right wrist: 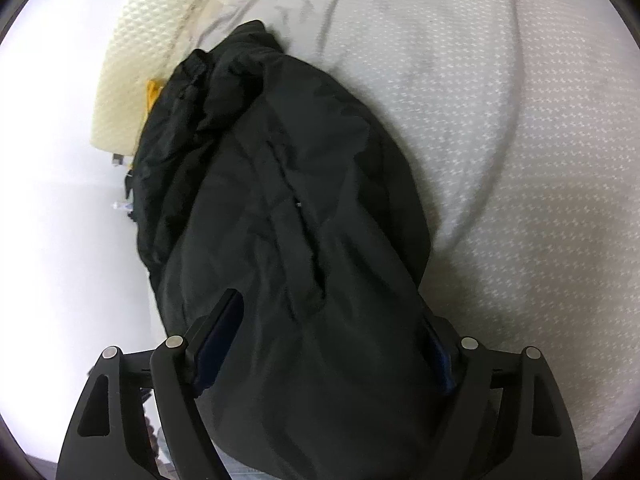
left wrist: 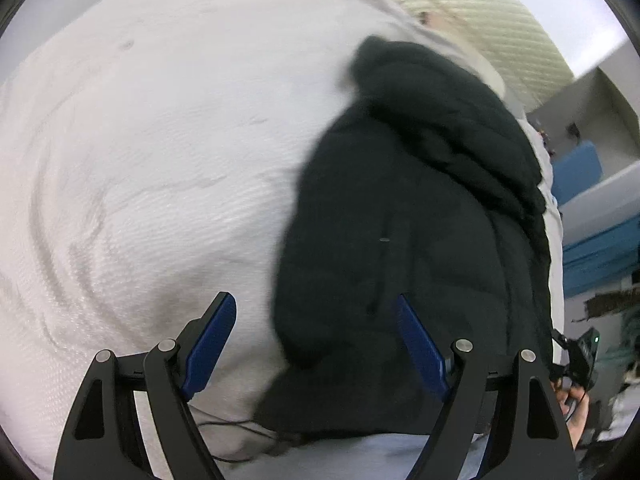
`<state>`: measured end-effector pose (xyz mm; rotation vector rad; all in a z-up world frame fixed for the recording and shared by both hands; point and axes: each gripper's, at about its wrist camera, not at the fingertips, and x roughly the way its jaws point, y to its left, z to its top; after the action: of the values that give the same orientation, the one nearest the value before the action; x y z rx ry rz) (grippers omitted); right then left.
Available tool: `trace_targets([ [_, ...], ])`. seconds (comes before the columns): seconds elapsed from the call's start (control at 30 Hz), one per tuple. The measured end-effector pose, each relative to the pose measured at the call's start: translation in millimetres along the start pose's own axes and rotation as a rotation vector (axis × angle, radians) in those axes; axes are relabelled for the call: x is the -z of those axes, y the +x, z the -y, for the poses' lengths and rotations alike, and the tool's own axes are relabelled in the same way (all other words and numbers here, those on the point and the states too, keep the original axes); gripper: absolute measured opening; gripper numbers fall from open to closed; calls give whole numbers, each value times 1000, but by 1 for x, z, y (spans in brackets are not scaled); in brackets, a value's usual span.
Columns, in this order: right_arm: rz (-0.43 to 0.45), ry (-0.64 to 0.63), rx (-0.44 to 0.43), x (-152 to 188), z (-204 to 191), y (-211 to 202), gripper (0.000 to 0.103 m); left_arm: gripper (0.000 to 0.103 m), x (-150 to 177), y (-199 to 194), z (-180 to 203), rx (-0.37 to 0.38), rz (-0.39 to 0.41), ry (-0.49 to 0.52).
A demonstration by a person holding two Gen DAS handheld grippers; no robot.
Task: Fold large clothes
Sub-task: 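Lower both tools to the jacket hem and slide the fingers under it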
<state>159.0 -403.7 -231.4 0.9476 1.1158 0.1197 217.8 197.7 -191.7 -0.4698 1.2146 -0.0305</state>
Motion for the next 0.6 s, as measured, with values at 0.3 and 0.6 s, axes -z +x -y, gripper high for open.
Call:
trace_targets([
  [0.3,-4,15,-9,-2,0,7,82,82,-11,62,-50,316,-239,-157],
  [0.6,-7,26,4,-3,5,9,82,83,-24,110,-44,341,-385,-195],
])
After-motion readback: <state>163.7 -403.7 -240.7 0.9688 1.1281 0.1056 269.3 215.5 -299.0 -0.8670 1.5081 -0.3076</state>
